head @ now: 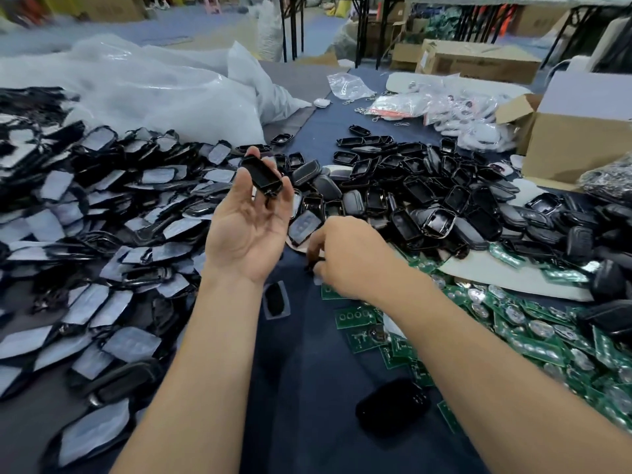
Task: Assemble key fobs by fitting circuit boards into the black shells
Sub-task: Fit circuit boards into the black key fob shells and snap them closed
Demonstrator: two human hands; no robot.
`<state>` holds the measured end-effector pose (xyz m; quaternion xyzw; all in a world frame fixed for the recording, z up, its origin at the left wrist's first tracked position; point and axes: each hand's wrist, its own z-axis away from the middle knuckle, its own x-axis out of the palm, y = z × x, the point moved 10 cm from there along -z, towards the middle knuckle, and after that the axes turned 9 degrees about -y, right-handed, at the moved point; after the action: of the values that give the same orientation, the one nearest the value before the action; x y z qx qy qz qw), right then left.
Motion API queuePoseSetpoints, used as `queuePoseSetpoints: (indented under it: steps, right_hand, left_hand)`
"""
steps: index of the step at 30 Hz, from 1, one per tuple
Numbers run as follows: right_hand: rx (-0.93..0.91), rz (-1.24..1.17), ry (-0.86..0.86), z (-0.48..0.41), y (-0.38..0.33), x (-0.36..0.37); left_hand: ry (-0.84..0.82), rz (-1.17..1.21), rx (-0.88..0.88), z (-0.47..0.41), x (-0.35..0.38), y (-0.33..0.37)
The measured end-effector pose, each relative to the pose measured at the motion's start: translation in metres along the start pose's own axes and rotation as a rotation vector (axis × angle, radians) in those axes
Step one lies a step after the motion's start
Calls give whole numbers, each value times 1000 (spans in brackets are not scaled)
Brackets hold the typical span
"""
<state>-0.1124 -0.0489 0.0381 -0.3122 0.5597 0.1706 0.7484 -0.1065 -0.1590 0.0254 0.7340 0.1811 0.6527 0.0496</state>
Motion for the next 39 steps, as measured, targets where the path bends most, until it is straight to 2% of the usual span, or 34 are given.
queuePoseSetpoints:
  steps: [4, 6, 8, 12, 14, 16, 20, 24, 27, 30, 32, 35, 39]
  right_hand:
    - [52, -296, -93, -5, 18, -3]
    - [84, -395, 68, -12, 27, -23]
    - [132, -347, 242, -21, 35, -40]
    - [159, -12, 186, -44, 24, -27]
    - [130, -96, 247, -42, 24, -28]
    - [129, -329, 285, -37, 33, -31]
    - [131, -687, 98, -29, 39, -26]
    - [135, -736, -8, 1, 62, -33]
    - [123, -828, 13, 34, 82, -34]
    - [130, -943, 69, 60, 96, -25]
    - [142, -1032, 118, 72, 105, -18]
    - [185, -1077, 176, 83, 116, -9]
    - [366, -944, 290, 95, 148, -9]
  left_hand:
    - [-17, 36, -1, 0, 2, -1]
    - [-23, 46, -7, 1, 2, -2]
    - [-20, 43, -4, 1, 3, -2]
    - [-12, 11, -4, 0, 3, -4]
    - [-9, -7, -3, 0, 2, -5]
    - [-4, -37, 5, 0, 2, -5]
    - [17, -135, 6, 0, 2, -5]
    - [-66, -171, -115, 3, 11, -21]
    - [-98, -375, -207, 4, 14, -34]
    - [72, -796, -227, 2, -3, -36]
    - [130, -876, -246, 2, -10, -39]
    - [58, -804, -311, 4, -7, -50]
    - [-70, -627, -404, 10, 4, -61]
